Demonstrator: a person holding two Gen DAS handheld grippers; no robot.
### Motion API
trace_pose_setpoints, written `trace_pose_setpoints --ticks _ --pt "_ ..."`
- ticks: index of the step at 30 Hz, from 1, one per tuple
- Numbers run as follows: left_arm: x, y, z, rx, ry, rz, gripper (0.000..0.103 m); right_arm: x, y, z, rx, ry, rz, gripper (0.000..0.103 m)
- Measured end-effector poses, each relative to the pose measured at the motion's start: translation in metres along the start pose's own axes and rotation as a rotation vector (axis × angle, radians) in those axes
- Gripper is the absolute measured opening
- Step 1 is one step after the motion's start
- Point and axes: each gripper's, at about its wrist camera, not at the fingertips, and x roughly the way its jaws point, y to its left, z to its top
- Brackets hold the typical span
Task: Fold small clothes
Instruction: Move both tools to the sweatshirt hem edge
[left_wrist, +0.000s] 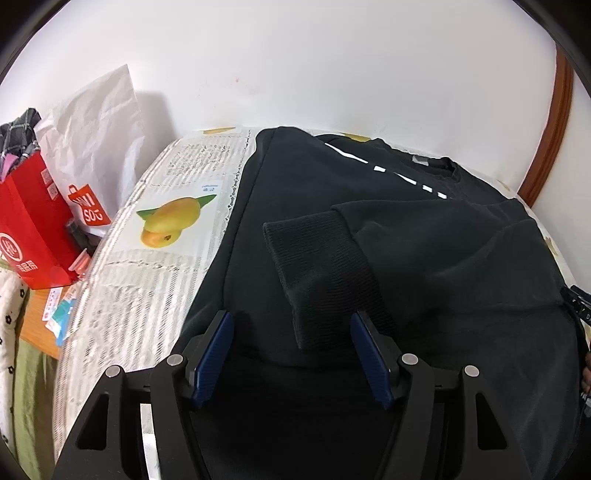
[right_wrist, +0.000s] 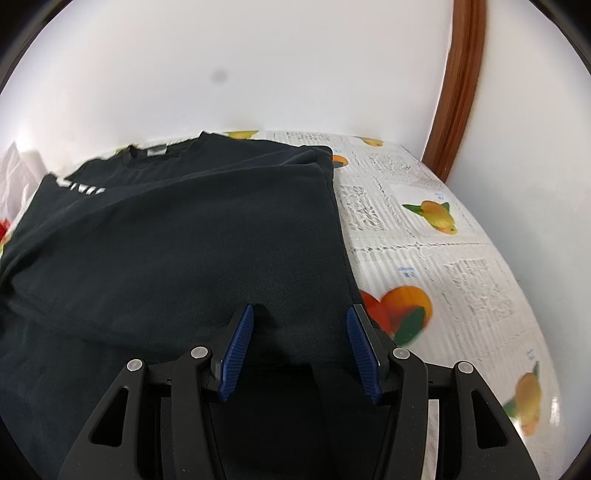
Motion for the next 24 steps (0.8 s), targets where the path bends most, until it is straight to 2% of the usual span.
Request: trace_pose_setpoints --ticks 6,12,17,24 --pt "-0.036 0.013 -0.026 -0.029 0.023 -0.021 0.067 -0.045 -0.015 -0.026 0.047 -0.009 0.01 0.053" --pt "-0.072 0.032 -0.065 -0.08 0.021 -0.029 0.07 -0.089 -0.035 -0.069 0.093 0.001 0.046 0.053" --pt "-0.1 0.043 -0.104 -0.086 0.038 -0.03 0.071 -0.115 -0.043 -0.106 0.088 0.02 0.052 0.053" --pt "-0.119 0.046 -0.147 -0.098 0.055 -0.041 0.07 -0.132 -0.042 -0.155 0.152 0.045 0.13 0.053"
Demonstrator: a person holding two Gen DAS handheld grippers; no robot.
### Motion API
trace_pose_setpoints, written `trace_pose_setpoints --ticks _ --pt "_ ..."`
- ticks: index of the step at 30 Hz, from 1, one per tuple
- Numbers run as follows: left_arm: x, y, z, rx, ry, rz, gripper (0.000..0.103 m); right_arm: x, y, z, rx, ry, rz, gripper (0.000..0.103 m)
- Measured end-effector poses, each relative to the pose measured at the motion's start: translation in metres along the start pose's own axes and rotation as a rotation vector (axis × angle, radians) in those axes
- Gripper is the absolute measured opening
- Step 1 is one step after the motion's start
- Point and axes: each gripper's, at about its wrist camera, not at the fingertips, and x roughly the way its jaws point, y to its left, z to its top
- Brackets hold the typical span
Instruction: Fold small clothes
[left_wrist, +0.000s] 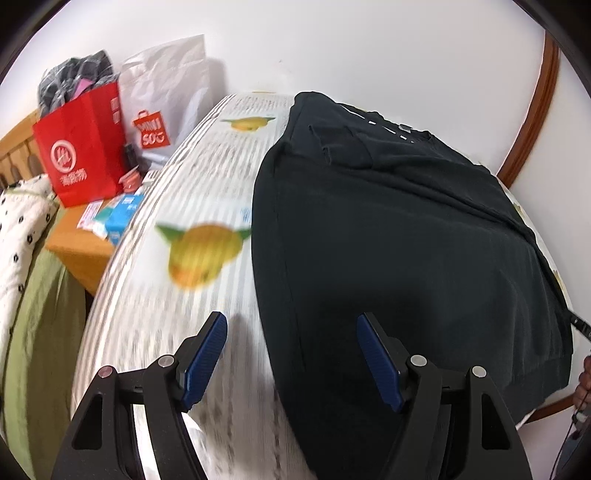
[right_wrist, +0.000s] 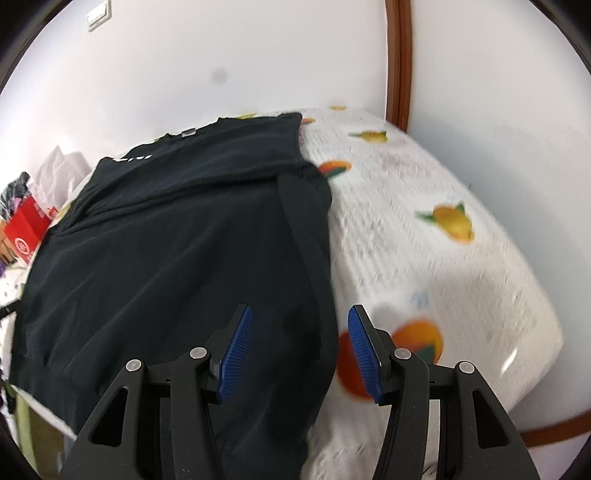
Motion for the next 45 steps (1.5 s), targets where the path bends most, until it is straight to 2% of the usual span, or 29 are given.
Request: trace_pose_setpoints --ticks 2,6,9,12,14,15,16,17,19,21,24,25,30,38,45 --pt "-0.001 -0.001 -0.008 0.009 0.01 -0.01 0.07 -0.001 0.003 -0.014 0.014 0.001 0.008 0.053" --pt "-0.009 -0.01 -0.023 0.068 -0.003 0.028 0.068 0.002 0.006 -0.032 0.023 0.026 0.008 0.053" --pt "-0.013 -0.015 -0.032 0.089 0.0 0.034 0.067 -0.003 0.008 -0.041 0.02 0.006 0.008 0.052" --pt "-0.015 -0.024 -0.04 0.133 -0.024 0.066 0.06 -0.005 0.009 -0.044 0.03 -0.005 0.022 0.045" --pt "-0.015 -0.027 -0.041 0.13 -0.034 0.064 0.05 -0.004 0.013 -0.046 0.017 -0.014 0.004 0.039" --pt "-0.016 -0.029 -0.041 0.126 -0.038 0.065 0.036 -0.003 0.016 -0.044 0.006 -0.015 -0.01 0.036" --pt "-0.016 -0.031 -0.041 0.124 -0.037 0.068 0.022 -0.003 0.019 -0.044 -0.004 -0.017 -0.018 0.021" --pt "-0.016 -0.033 -0.041 0.129 -0.034 0.064 0.014 -0.003 0.022 -0.043 -0.024 -0.023 -0.029 0.012" --pt "-0.018 -0.039 -0.039 0.16 -0.035 0.088 0.007 -0.004 0.024 -0.04 -0.038 -0.029 -0.016 0.01" --pt "-0.026 -0.036 -0.036 0.152 -0.05 0.052 0.007 -0.015 0.017 -0.038 -0.024 -0.067 -0.003 0.009" --pt "-0.051 -0.025 -0.033 0.108 -0.098 -0.063 0.007 -0.037 0.002 -0.038 0.008 -0.126 0.034 0.009" --pt "-0.057 -0.025 -0.032 0.104 -0.11 -0.076 0.007 -0.041 -0.001 -0.038 0.013 -0.132 0.04 0.009" --pt "-0.071 -0.042 -0.028 0.132 -0.162 -0.073 0.007 -0.048 -0.002 -0.034 0.018 -0.146 0.04 0.009" --pt "-0.072 -0.045 -0.017 0.134 -0.166 -0.077 0.007 -0.054 0.008 -0.028 0.01 -0.171 0.049 0.009" --pt "-0.081 -0.04 -0.007 0.125 -0.213 -0.146 0.007 -0.065 0.004 -0.018 0.034 -0.213 0.102 0.009"
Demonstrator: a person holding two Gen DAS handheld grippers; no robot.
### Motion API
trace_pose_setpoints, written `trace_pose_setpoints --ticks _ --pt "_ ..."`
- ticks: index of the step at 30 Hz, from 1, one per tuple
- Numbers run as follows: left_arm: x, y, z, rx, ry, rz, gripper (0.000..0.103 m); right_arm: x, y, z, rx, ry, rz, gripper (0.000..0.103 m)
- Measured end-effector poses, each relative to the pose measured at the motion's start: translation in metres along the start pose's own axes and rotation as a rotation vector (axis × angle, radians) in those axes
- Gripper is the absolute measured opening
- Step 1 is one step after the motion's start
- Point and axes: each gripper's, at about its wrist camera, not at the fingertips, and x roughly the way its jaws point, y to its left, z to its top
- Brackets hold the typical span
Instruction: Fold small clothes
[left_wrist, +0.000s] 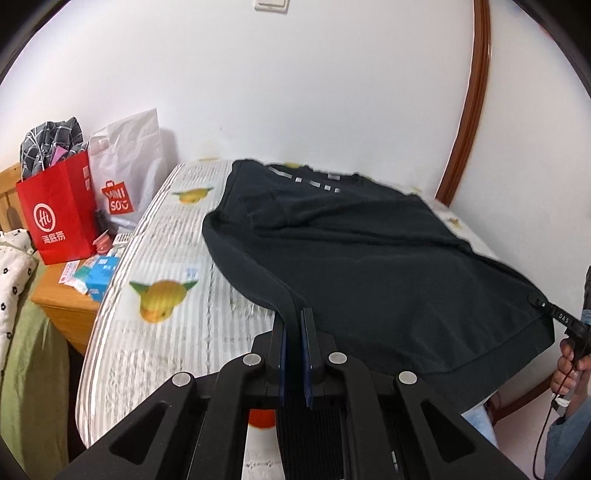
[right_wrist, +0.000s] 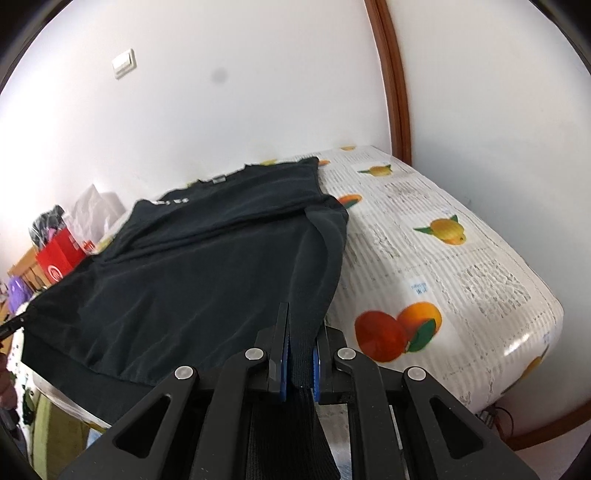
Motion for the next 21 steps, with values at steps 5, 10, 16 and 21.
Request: trace_pose_setpoints --ticks 5,10,16,21 --pt "-0.003 0.003 0.023 -0.015 -0.049 -0.005 0.007 -0.007 0.0 0.033 0.027 -0.068 0.046 0.009" --pt "0.003 0.007 0.055 -0.038 -0.104 -0.006 0.007 0.0 0.002 0.071 0.034 -0.117 0.078 0.009" --pt "0.03 0.011 0.095 -0.069 -0.125 0.022 0.007 0.028 0.007 0.119 0.035 -0.145 0.088 0.009" --pt "0.059 0.012 0.124 -0.069 -0.136 0.067 0.007 0.066 0.012 0.155 0.038 -0.14 0.08 0.009"
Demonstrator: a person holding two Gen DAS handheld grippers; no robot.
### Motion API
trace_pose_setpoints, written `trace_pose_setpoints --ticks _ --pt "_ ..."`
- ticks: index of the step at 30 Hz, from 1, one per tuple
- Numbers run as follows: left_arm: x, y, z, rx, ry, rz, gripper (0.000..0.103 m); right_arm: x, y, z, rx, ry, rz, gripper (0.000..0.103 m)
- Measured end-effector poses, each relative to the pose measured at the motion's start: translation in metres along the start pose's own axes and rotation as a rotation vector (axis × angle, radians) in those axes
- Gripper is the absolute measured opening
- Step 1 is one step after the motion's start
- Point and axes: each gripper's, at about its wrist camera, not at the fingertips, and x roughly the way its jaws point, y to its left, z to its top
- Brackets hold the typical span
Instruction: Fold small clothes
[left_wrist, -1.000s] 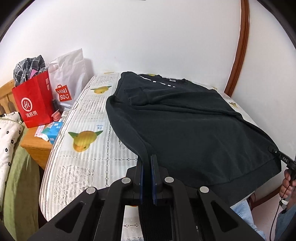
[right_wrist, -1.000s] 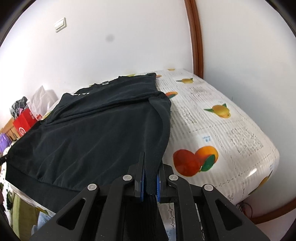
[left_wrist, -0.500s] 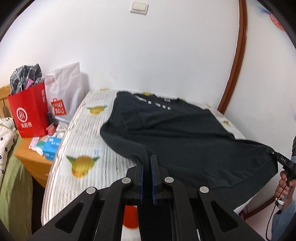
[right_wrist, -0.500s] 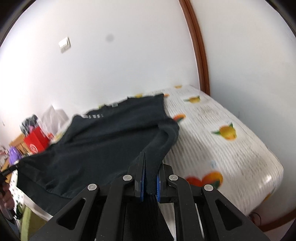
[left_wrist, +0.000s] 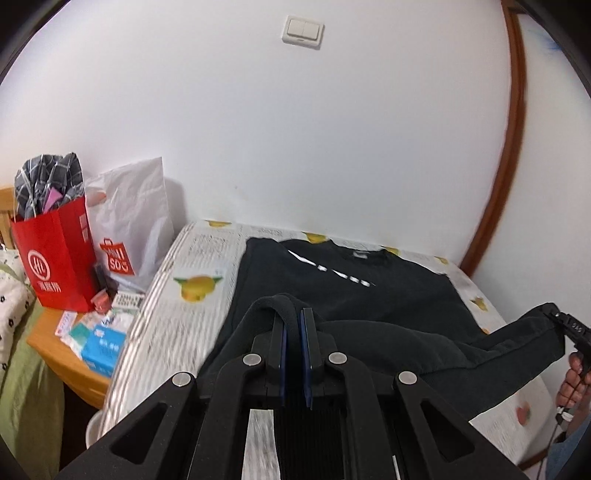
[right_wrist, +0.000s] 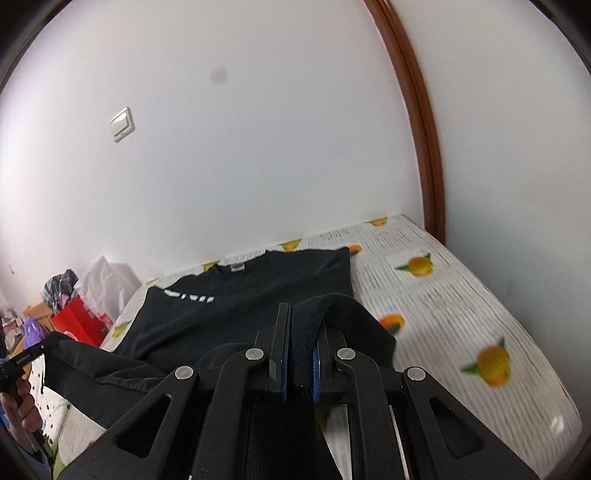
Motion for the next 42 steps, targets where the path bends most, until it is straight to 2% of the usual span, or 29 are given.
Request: trace_pose_setpoints --ticks 7,16,24,26,27,29,32,33,34,37,42 --pt "0.059 0.002 0.019 0.0 0.038 0.075 0.007 0.073 0.004 0.025 -0.018 0.038 -0.016 0.009" --pt "0.139 0.007 0.014 0.025 0.132 0.158 0.007 0.16 -0.007 0.023 -0.016 0.106 -0.076 0.009" --pt "0.164 0.011 0.01 0.015 0.2 0.155 0.008 0.218 -0.022 0.008 -0.019 0.211 -0.144 0.009" --pt "0.165 0.013 0.01 0.002 0.215 0.149 0.01 0.224 -0.024 0.007 -0.017 0.242 -0.159 0.013" --pt "0.164 0.015 0.011 -0.004 0.22 0.142 0.01 0.225 -0.024 0.006 -0.015 0.255 -0.165 0.015" --pt "0.157 0.017 0.011 -0.016 0.221 0.114 0.013 0.22 -0.028 0.006 -0.002 0.275 -0.152 0.026" --pt "0.141 0.02 0.008 -0.014 0.225 0.075 0.038 0.194 -0.031 0.002 -0.011 0.284 -0.134 0.042" --pt "0.136 0.021 0.006 -0.012 0.223 0.072 0.053 0.184 -0.031 0.0 -0.025 0.28 -0.123 0.042" --pt "0.126 0.024 0.002 -0.011 0.212 0.065 0.064 0.173 -0.031 -0.002 -0.038 0.27 -0.115 0.043" --pt "0.107 0.03 -0.01 -0.023 0.211 0.044 0.064 0.145 -0.034 -0.01 -0.074 0.25 -0.138 0.048" --pt "0.097 0.044 -0.035 -0.033 0.248 0.092 0.064 0.124 -0.053 -0.029 -0.061 0.272 -0.181 0.051"
